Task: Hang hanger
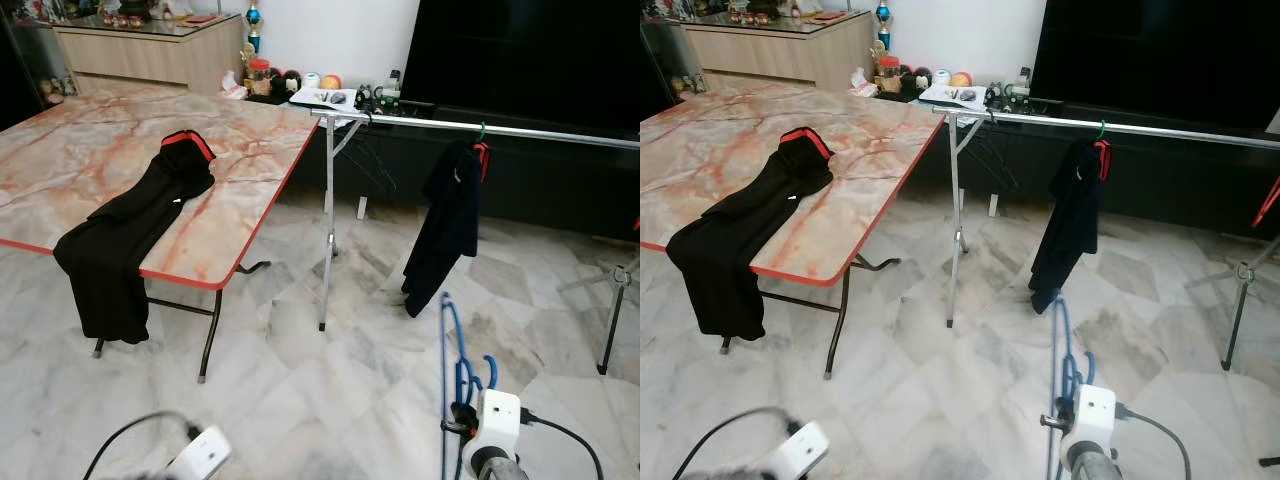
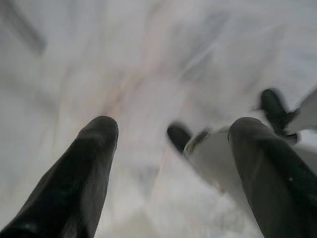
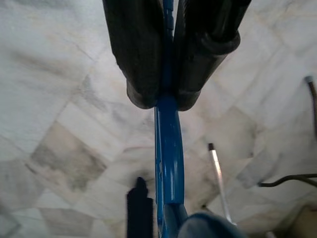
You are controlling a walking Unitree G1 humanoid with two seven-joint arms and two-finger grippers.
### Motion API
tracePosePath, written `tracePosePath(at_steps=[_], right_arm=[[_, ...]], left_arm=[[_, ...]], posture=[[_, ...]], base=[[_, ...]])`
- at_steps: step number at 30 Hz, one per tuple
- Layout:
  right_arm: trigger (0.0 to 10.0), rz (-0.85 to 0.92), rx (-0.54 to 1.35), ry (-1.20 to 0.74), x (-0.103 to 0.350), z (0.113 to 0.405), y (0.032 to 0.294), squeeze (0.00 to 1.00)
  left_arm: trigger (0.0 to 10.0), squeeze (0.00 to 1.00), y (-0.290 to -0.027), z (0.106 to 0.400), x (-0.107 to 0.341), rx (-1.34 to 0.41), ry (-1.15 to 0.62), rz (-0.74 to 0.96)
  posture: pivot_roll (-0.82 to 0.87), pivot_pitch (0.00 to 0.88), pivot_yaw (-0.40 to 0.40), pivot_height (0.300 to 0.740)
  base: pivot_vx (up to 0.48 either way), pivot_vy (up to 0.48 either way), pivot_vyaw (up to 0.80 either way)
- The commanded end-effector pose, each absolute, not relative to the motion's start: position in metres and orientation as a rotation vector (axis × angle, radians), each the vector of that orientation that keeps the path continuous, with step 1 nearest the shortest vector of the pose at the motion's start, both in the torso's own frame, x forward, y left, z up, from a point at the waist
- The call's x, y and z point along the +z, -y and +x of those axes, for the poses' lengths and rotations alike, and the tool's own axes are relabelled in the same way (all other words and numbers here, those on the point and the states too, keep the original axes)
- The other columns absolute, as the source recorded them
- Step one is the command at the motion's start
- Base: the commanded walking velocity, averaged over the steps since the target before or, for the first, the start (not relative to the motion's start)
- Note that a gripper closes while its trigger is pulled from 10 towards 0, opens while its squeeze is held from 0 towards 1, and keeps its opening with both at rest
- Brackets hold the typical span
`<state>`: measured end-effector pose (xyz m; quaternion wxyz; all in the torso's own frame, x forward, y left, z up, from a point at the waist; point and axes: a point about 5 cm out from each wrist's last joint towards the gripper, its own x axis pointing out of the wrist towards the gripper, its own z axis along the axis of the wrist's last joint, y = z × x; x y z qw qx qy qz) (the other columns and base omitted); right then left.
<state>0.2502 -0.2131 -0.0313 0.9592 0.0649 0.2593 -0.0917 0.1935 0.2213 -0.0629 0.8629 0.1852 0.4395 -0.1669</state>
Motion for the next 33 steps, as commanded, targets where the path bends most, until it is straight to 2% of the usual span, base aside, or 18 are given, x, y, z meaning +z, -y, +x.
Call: tracePosePath(at_steps=[1,2,3,9,11,18,24,33], right_arm=[[10.0,0.147,-0.213,-0.493,-0.028,0.253,0.210,0.00],[10.0,0.159,-0.225,-0.491,-0.029,0.253,0.209,0.00],[10.0,0.194,-0.262,-0.481,-0.028,0.254,0.207,0.00],[10.0,0.323,-0.372,-0.450,-0.029,0.251,0.208,0.00],[10.0,0.375,-0.426,-0.468,-0.033,0.246,0.210,0.00],[10.0,0.405,-0.448,-0.471,-0.037,0.242,0.207,0.00],[10.0,0.399,-0.434,-0.478,-0.039,0.240,0.200,0.00],[10.0,0.380,-0.417,-0.496,-0.040,0.239,0.197,0.00]], left_arm=[[10.0,0.00,-0.232,0.174,-0.075,-0.210,-1.005,0.373],[10.0,0.00,-0.233,0.165,-0.080,-0.176,-1.035,0.350],[10.0,0.00,-0.233,0.144,-0.089,-0.144,-1.102,0.292],[10.0,0.00,-0.228,0.118,-0.100,-0.115,-1.157,0.217],[10.0,0.00,-0.226,0.119,-0.100,-0.104,-1.131,0.166],[10.0,0.00,-0.225,0.128,-0.097,-0.115,-1.105,0.153],[10.0,0.00,-0.220,0.137,-0.095,-0.197,-1.081,0.219],[10.0,0.00,-0.215,0.131,-0.099,-0.202,-1.108,0.215]], posture=[[0.15,0.008,-0.026,0.740],[0.15,0.006,-0.023,0.740],[0.14,0.005,-0.021,0.740],[0.14,0.000,-0.019,0.740],[0.14,0.000,-0.018,0.740],[0.13,0.000,-0.009,0.740],[0.12,0.000,-0.001,0.740],[0.12,0.000,-0.008,0.740]], base=[[0.000,0.000,0.00],[0.000,0.000,0.00],[0.000,0.000,0.00],[0.000,0.000,0.00],[0.000,0.000,0.00],[0.000,0.000,0.00],[0.000,0.000,0.00],[0.241,0.000,0.00]])
